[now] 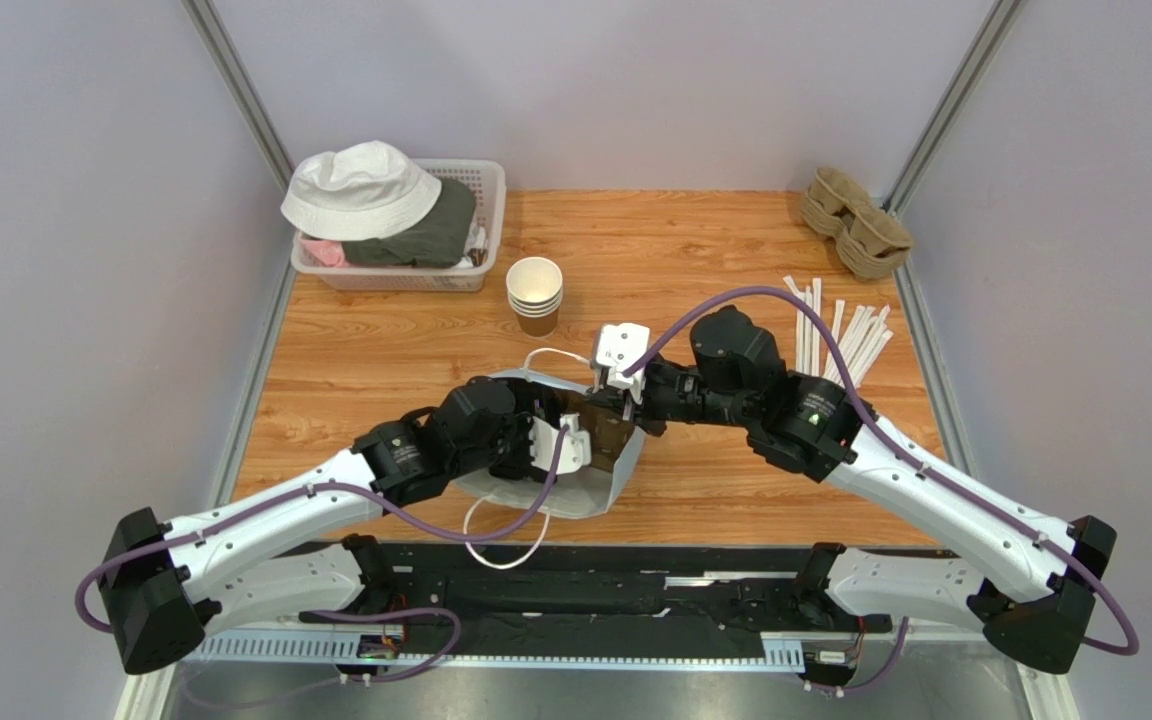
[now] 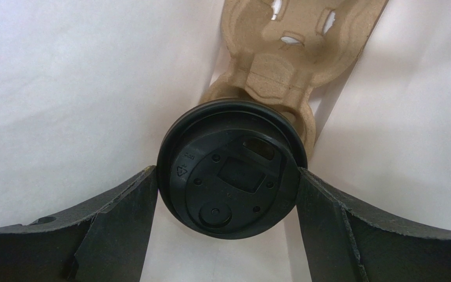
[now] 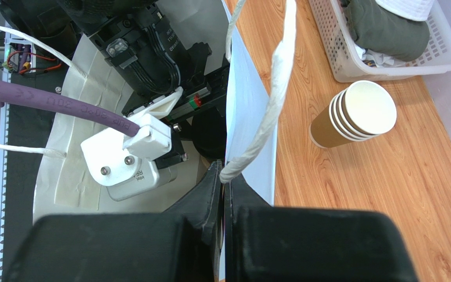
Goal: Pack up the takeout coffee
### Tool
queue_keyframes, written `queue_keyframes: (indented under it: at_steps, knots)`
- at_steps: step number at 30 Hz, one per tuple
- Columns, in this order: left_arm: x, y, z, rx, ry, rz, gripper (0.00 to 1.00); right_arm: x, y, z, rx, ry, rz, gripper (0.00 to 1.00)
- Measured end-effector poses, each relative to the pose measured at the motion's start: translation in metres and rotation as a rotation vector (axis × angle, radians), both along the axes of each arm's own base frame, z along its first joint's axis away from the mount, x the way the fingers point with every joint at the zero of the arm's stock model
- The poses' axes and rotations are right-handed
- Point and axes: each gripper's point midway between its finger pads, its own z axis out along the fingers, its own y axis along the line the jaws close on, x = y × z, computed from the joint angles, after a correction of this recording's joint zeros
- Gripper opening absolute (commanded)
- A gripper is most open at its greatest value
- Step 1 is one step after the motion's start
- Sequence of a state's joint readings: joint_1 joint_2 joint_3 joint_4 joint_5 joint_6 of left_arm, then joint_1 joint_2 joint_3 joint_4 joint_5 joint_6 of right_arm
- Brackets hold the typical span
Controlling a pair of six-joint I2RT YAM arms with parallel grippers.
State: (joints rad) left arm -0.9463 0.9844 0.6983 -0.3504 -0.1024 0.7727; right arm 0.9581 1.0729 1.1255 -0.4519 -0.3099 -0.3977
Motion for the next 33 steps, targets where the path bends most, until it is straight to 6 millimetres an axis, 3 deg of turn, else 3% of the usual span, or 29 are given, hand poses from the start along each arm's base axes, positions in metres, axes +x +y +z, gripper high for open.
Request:
queue_keyframes:
  at_steps: [16,33]
  knots:
    - [0.001,-0.007,-0.005,-0.033,0.066,-0.011,0.00,0.007,-0.004,-0.001,0.012,0.024,0.005,0.00]
    - [-0.006,-0.002,-0.003,0.022,0.178,0.028,0.00,0.014,-0.005,-0.001,0.016,-0.009,0.005,0.00]
